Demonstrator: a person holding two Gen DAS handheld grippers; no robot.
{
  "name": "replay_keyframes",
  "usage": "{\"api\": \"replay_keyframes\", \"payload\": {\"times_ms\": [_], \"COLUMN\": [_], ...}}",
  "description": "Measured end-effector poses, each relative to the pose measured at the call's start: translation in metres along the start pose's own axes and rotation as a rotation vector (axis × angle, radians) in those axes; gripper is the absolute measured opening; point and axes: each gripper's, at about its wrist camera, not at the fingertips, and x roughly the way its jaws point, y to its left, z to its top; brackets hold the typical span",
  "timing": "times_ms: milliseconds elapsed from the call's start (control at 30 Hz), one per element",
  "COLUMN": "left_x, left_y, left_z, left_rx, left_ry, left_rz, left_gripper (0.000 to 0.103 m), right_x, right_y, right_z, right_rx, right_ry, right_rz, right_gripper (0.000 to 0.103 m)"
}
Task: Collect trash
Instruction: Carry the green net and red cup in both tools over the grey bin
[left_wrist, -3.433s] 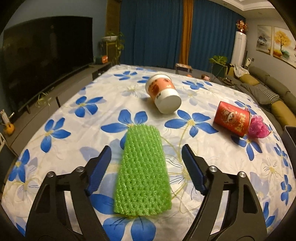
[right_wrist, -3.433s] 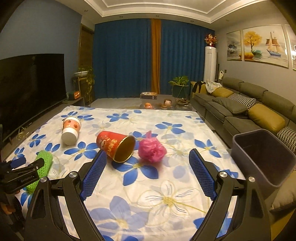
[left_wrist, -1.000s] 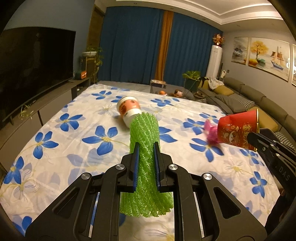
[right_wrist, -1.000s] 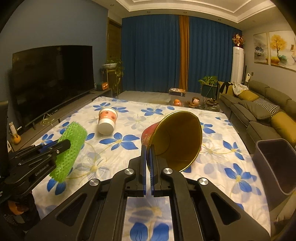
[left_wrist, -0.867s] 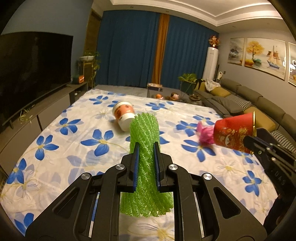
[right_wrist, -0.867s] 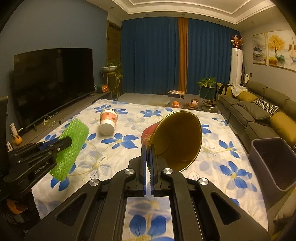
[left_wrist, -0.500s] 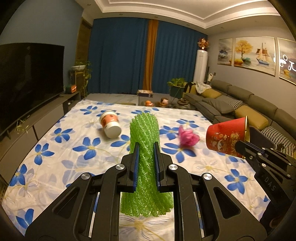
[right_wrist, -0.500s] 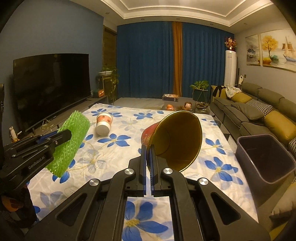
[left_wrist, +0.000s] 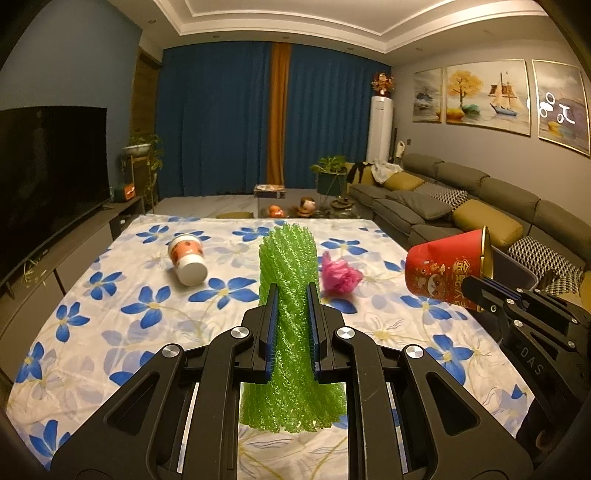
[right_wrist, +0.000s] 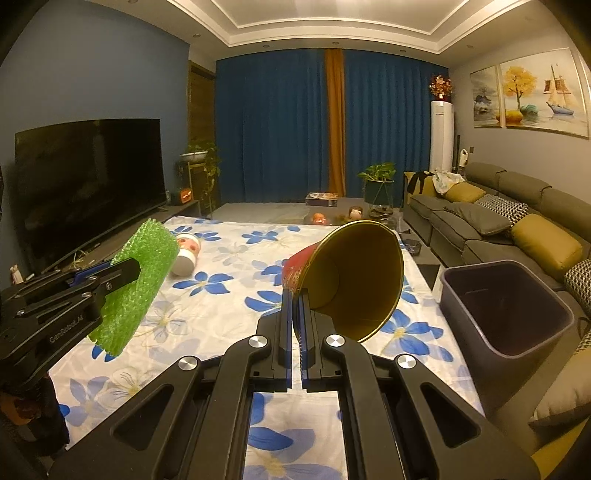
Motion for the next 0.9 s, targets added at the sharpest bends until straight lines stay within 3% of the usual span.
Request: {"api": "replay_keyframes", "payload": {"times_ms": [900], "left_x": [0.033], "left_y": [-0.062], "left_z": [0.018], "left_rx": [0.068], "left_ry": [-0.012], "left_rz": [-0.071], "left_gripper": [0.013], "right_x": [-0.002], "right_y": [-0.069], "right_z": [0.005], "right_rx": [0.056], "right_ry": [-0.016], "right_rz": [-0.12], "right_gripper": [0.004]}}
